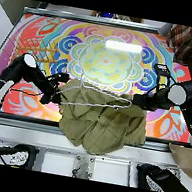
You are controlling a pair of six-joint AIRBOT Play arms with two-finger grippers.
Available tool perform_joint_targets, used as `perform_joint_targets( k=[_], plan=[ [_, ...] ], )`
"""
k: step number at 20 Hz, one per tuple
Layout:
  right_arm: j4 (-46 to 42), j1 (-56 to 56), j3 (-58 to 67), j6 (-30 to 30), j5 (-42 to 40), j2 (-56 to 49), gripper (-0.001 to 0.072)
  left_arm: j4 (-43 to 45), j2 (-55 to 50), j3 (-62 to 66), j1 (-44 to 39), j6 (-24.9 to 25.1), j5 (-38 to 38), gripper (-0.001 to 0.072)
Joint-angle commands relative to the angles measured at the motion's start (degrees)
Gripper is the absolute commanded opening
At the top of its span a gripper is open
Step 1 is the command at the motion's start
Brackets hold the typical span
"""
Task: Fold the clothes and pants, and hang the long-sleeved shirts on hangers.
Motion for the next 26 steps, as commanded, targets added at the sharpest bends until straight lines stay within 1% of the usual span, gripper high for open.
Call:
perform_joint_targets(
  k=[1, 5, 10, 14, 15, 18, 20, 23, 26],
  plan=[
    [0.2, 0.0, 0.0, -1.7, 1.7, 0.2, 0.0017, -0.5, -3.5, 4.5, -1.9, -2.2, 0.4, 0.0013],
    [0.1, 0.0, 0.0, -2.2, 1.7, 0.2, 0.0017, -1.1, -6.5, 8.5, -3.9, -2.7, 0.5, 0.0012],
    [0.1, 0.0, 0.1, -3.7, 1.6, 0.4, 0.0017, -1.1, -6.8, 10.9, -4.5, -2.7, 3.7, 0.0012],
    [-2.0, 0.0, 3.0, -3.7, 0.9, 0.5, 0.0017, -1.1, -6.8, 9.2, -5.0, -2.2, 4.0, 0.0012],
    [-2.1, 0.0, 4.1, -3.7, 0.7, 0.4, 0.0017, -1.1, -6.8, 8.2, -5.1, -1.5, 4.0, 0.0012],
    [-1.7, 0.0, 6.4, -3.9, 0.3, 0.2, 0.0017, -2.5, -6.8, 5.7, -5.1, -1.5, 5.3, 0.0012],
    [0.4, 0.1, 6.5, -6.5, 0.4, 0.2, 0.0017, -3.7, -6.8, 5.6, -5.1, -1.6, 5.6, 0.0012],
    [5.3, 0.1, 6.5, -8.2, 0.3, 0.2, 0.0016, -5.5, -6.8, 5.6, -5.1, -1.6, 6.6, 0.0012],
    [10.4, 0.1, 6.5, -8.2, -0.5, 0.2, 0.0017, -5.7, -6.8, 5.6, -5.1, -1.6, 6.8, 0.0012]
  ],
)
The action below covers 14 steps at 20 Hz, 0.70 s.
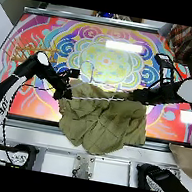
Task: Fold the clothes and pants, and hang the long-sleeved shirts on hangers.
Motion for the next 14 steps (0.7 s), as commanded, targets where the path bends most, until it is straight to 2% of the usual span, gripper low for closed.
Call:
perform_joint_targets(
  k=[1, 4, 10, 14],
  plan=[
    [7.2, 0.1, 0.2, -0.9, -2.0, 0.0, 0.0016, -1.1, 0.0, -0.1, 0.0, 0.0, 0.6, 0.0012],
    [10.3, 2.8, 0.2, -2.4, -6.6, 0.0, 0.0016, -1.1, 0.0, -0.1, 0.0, -0.1, 0.4, 0.0012],
    [10.3, 12.5, 0.3, -2.4, -16.7, -0.5, 0.0016, -1.1, 0.0, -0.1, 0.0, 0.2, 0.0, 0.0012],
    [10.3, 14.5, 2.8, -3.3, -18.0, -4.2, 0.0016, -1.3, 0.0, -0.1, 0.0, 1.7, 0.2, 0.0012]
  ],
)
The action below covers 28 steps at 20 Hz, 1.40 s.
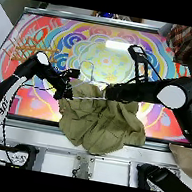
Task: Fold the clothes and pants, and hang the long-sleeved shirts on hangers.
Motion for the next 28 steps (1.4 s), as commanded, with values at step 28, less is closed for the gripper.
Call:
perform_joint_targets(
  k=[28],
  plan=[
    [0.2, 9.2, 12.9, -5.9, -5.2, -14.1, 0.0138, -4.2, 0.0, 0.0, 0.0, 1.7, -0.7, 0.0012]
  ],
)
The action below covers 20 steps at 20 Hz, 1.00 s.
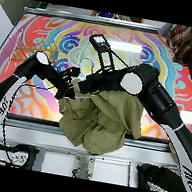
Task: Fold the clothes and pants, and hang the long-sleeved shirts on hangers.
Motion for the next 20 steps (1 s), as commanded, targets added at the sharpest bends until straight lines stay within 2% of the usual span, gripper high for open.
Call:
perform_joint_targets(
  k=[1, 2, 10, 17, 20],
  plan=[
    [0.0, 0.0, 0.1, -0.2, 1.9, 0.0, 0.0417, 0.0, 0.0, 0.0, 0.0, 0.0, -0.3, 0.0013],
    [0.0, 0.0, 0.1, -0.2, 2.7, 0.0, 0.0648, 0.0, 0.0, 0.0, 0.0, 0.0, -0.3, 0.0013],
    [-1.3, 0.0, 0.1, -0.2, 7.5, 1.5, 0.0657, 0.0, 0.0, 0.0, 0.0, 0.0, -0.8, 0.0012],
    [-0.5, 0.2, 0.1, -0.3, 7.5, 5.1, 0.0656, 0.0, 0.0, 0.0, 0.0, 0.0, -1.1, 0.0013],
    [-0.6, -0.2, 0.3, -3.4, 7.3, 5.8, 0.0657, 0.0, 0.0, 0.0, 0.0, 0.0, -1.6, 0.0013]
  ],
)
